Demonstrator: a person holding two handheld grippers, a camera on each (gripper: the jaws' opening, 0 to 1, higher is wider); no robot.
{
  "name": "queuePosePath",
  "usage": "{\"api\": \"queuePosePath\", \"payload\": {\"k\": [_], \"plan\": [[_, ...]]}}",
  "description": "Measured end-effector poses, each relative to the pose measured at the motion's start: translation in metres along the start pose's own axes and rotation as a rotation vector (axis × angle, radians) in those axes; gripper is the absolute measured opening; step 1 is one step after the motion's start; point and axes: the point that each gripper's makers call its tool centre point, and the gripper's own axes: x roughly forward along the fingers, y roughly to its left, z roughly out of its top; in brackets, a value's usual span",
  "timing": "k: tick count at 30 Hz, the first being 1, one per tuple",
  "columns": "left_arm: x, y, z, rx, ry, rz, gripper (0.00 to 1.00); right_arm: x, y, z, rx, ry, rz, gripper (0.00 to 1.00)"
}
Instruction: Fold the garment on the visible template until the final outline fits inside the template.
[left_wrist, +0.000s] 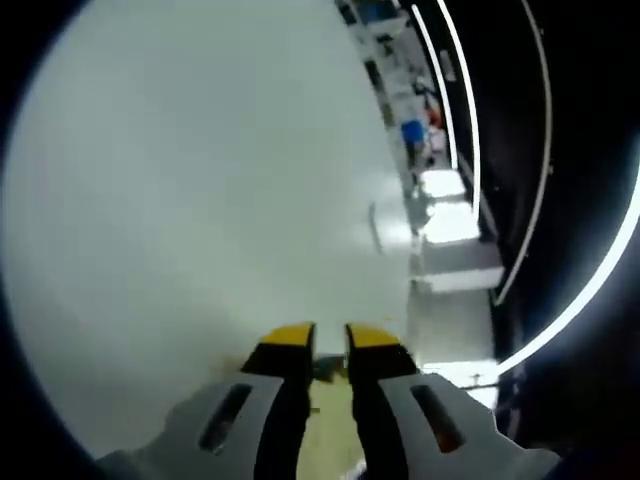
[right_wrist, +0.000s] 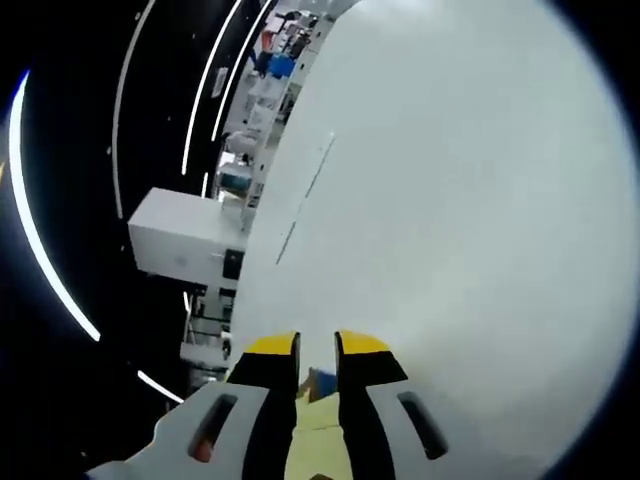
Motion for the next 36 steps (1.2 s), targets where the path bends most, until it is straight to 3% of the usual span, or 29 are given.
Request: {"api": "queuePosePath", "payload": {"k": [3, 8, 14, 20, 22, 25, 29, 36], "plan": [[0.003, 0.001, 0.002, 0.073, 0.040, 0.007, 0.14, -0.001, 0.001, -0.003, -0.023, 0.005, 0.000, 0.15], [0.001, -0.001, 0.001, 0.137, 0.040, 0.008, 0.23, -0.006, 0.001, -0.006, -0.080, 0.006, -0.013, 0.17], [-0.008, -0.013, -0.032, 0.229, 0.072, 0.001, 0.27, -0.011, 0.008, -0.011, -0.142, 0.004, -0.005, 0.19], [-0.020, -0.022, -0.044, 0.297, 0.070, -0.012, 0.31, -0.019, 0.019, -0.013, -0.201, -0.022, 0.010, 0.21], [-0.022, -0.024, -0.045, 0.360, 0.080, -0.011, 0.33, -0.022, 0.024, -0.013, -0.212, -0.033, 0.023, 0.21], [-0.032, -0.040, -0.065, 0.476, 0.076, -0.011, 0.37, -0.027, 0.033, -0.012, -0.255, -0.054, 0.040, 0.21], [-0.039, -0.044, -0.056, 0.562, 0.072, -0.020, 0.40, -0.033, 0.040, -0.011, -0.337, -0.084, 0.043, 0.21], [-0.049, -0.054, -0.065, 0.812, 0.091, -0.011, 0.44, -0.048, 0.052, -0.014, -0.571, -0.113, 0.033, 0.22]]}}
